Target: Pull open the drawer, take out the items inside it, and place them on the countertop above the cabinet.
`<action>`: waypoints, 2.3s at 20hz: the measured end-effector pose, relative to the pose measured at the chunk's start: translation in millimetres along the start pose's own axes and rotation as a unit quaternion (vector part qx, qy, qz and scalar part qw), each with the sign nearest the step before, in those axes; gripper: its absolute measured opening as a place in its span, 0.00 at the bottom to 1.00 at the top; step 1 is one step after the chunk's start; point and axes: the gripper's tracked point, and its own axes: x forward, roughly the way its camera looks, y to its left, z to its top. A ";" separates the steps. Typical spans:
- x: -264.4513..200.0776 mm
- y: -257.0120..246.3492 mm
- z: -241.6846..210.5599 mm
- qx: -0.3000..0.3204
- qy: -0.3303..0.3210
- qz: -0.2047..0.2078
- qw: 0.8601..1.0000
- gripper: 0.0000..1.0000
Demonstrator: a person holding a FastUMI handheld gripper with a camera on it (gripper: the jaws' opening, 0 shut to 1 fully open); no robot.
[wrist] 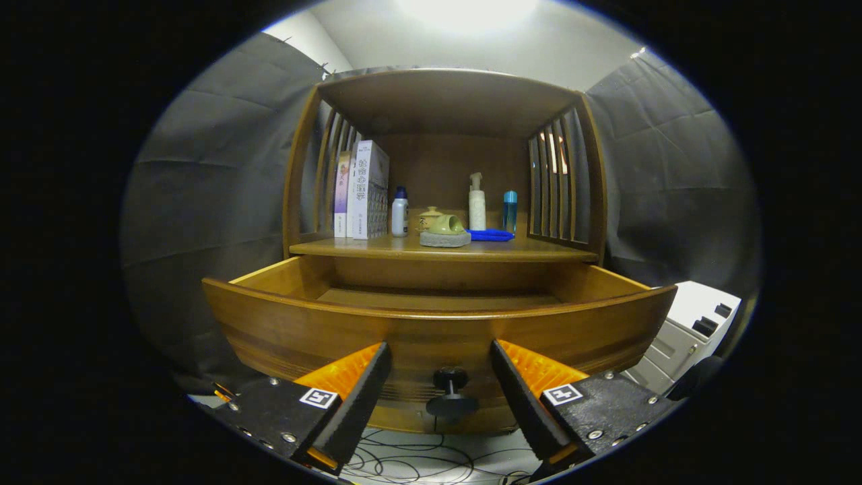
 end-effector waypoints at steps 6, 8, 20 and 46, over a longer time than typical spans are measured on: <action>63.2 5.7 4.3 0.005 0.011 -0.014 1.000 0.95; 82.5 7.8 7.9 0.003 0.010 -0.017 1.000 0.95; 150.6 9.5 14.9 0.008 0.024 -0.007 1.000 0.96; -144.5 -16.8 268.9 0.038 -0.141 0.026 0.989 0.95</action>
